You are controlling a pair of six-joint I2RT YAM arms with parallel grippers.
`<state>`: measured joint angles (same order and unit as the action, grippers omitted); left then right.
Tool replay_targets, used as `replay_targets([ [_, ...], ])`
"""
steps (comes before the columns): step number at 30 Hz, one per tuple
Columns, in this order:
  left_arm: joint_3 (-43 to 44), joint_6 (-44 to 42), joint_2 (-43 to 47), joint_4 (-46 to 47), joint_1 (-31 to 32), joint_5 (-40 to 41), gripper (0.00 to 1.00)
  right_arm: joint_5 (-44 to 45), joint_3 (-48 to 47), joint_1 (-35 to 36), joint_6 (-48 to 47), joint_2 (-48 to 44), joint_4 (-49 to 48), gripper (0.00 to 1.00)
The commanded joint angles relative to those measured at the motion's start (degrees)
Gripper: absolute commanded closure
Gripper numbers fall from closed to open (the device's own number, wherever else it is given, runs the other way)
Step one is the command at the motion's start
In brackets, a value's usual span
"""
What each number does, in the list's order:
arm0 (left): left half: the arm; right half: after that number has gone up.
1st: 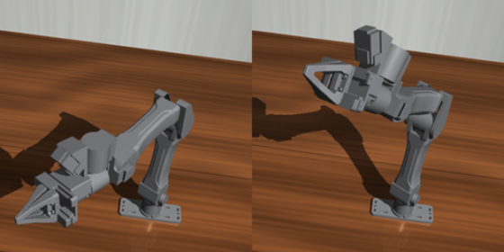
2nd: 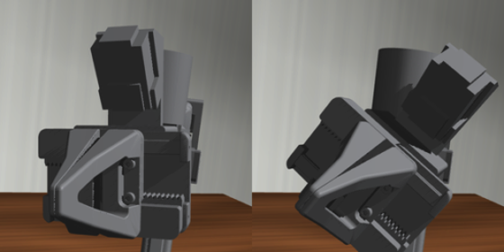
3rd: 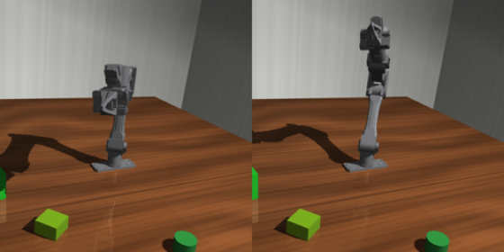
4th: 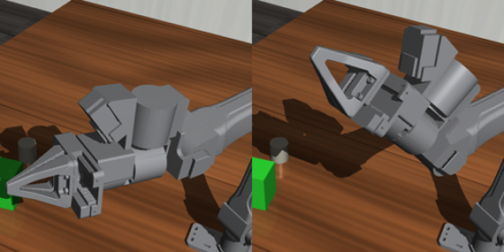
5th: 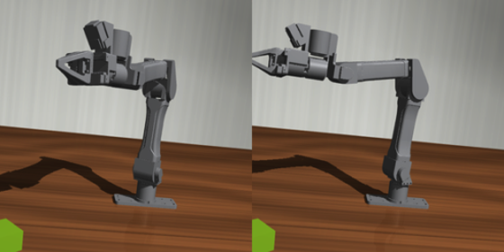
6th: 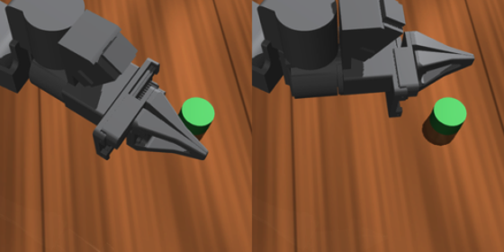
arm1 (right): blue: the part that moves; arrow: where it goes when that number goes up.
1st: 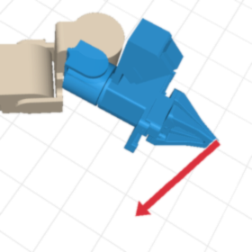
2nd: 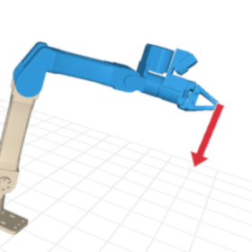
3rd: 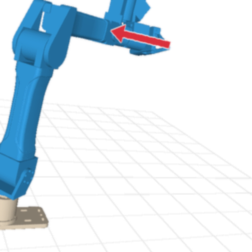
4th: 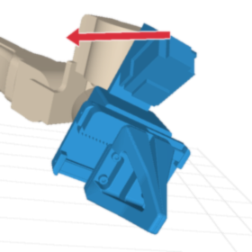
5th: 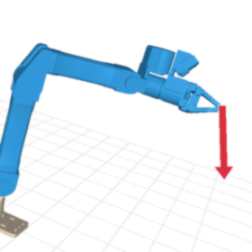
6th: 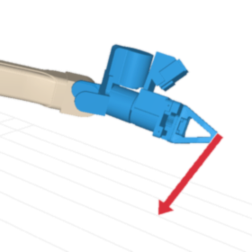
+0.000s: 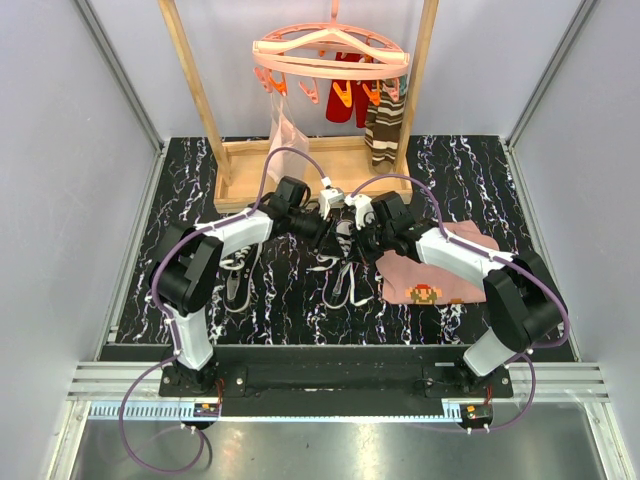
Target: Tie the shoes
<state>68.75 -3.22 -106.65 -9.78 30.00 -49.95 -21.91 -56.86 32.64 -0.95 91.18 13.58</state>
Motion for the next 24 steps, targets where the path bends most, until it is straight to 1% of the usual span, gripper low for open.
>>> replay_targets([
  [1, -1.7, 0.8, -0.6, 2.2, 0.3, -3.2, 0.6, 0.7, -0.4, 0.4, -0.3, -0.6, -2.2, 1.0],
  [4, -3.2, 3.0, 0.1, 7.4, -0.1, -4.5, 0.59, 1.0, 0.4, 0.4, -0.6, -1.6, -2.7, 1.0],
  [8, -4.3, 4.9, 0.4, 8.7, -0.1, -5.9, 0.61, 0.5, 1.0, 0.4, -1.0, -1.9, -2.9, 1.0],
  [9, -4.3, 5.0, 0.6, 8.9, -0.2, -5.9, 0.65, 0.4, 1.0, 0.3, -1.0, -1.8, -2.9, 1.0],
  [11, -4.6, 4.9, 0.8, 9.4, -0.2, -5.5, 0.69, 0.2, 1.1, 0.4, -1.1, -1.9, -2.9, 1.0],
  [12, -4.8, 4.9, 1.2, 9.6, -0.1, -5.3, 0.74, 0.1, 1.1, 0.4, -1.1, -1.8, -2.9, 1.0],
  [13, -4.9, 4.8, 1.4, 9.6, -0.1, -5.0, 0.8, 0.1, 1.0, 0.4, -1.1, -1.8, -2.9, 1.0],
  [16, -5.5, 4.1, 2.3, 10.8, -0.1, -4.1, 0.9, -0.1, 0.9, 0.4, -1.2, -1.9, -2.9, 1.0],
  [19, -6.2, 2.2, 3.8, 11.2, -0.1, -2.6, 0.94, -0.2, 0.5, 0.4, -0.7, -2.0, -2.8, 1.0],
  [21, -7.0, 1.1, 5.3, 12.3, -0.1, -1.3, 0.96, -0.1, 0.2, 0.2, -0.4, -2.2, -2.2, 0.96],
  [24, -9.0, 0.4, 7.2, 14.9, -0.1, 0.0, 0.99, -2.4, -1.0, -0.7, 0.4, -3.0, -1.0, 0.87],
])
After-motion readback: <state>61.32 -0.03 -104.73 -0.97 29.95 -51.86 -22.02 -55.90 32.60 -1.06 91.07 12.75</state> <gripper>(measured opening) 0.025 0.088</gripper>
